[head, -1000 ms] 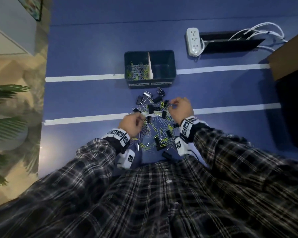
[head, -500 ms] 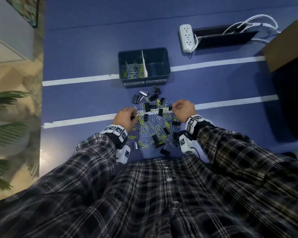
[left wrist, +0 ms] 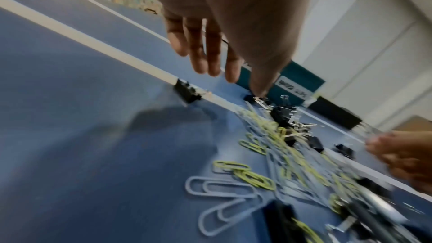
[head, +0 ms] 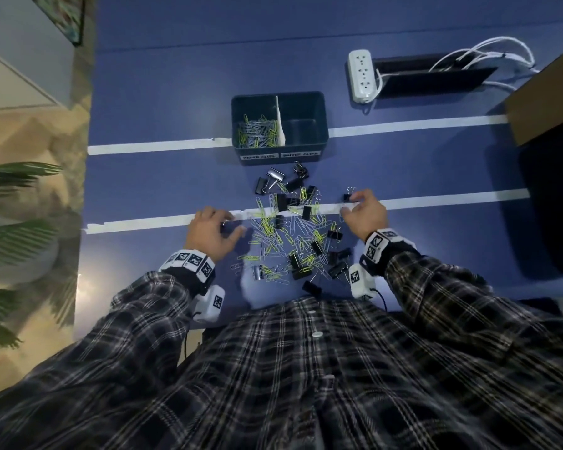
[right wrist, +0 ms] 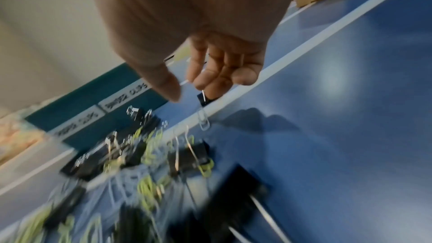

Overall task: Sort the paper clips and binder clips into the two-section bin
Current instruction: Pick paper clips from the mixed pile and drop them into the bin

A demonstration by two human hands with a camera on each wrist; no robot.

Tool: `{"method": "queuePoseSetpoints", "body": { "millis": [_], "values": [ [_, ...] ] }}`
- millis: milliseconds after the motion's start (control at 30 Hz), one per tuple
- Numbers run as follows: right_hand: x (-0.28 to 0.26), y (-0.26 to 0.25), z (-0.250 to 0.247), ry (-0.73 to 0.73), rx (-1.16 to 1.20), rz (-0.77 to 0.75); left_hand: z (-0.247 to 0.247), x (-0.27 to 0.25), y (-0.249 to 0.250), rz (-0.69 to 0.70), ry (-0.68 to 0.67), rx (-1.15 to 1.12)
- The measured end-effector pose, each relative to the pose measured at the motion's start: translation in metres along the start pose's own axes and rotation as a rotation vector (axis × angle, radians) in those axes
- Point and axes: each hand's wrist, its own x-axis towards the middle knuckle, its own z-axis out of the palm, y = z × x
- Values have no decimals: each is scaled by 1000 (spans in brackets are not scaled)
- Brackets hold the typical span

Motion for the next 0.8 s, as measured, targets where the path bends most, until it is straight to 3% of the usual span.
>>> {"method": "queuePoseSetpoints", "body": {
  "millis": [133, 200, 400, 567, 667, 800],
  "values": [
    [-18, 20, 12, -179, -254, -98, -4, -20, 38, 237, -505, 20],
    [-23, 27, 17, -211, -301, -111, 6, -28, 42, 299, -616, 113],
    [-25, 36, 15, -95, -99, 13, 16, -34, 37, 200, -469, -78],
    [-17, 48, 2, 100, 30, 178, 12, -38, 32, 309, -504, 116],
    [-17, 54, 1, 128, 95, 218, 21, -48, 33, 338, -454, 159],
    [-35, 52, 0, 117, 28, 253, 21, -52, 32, 266, -307, 16]
  ]
}}
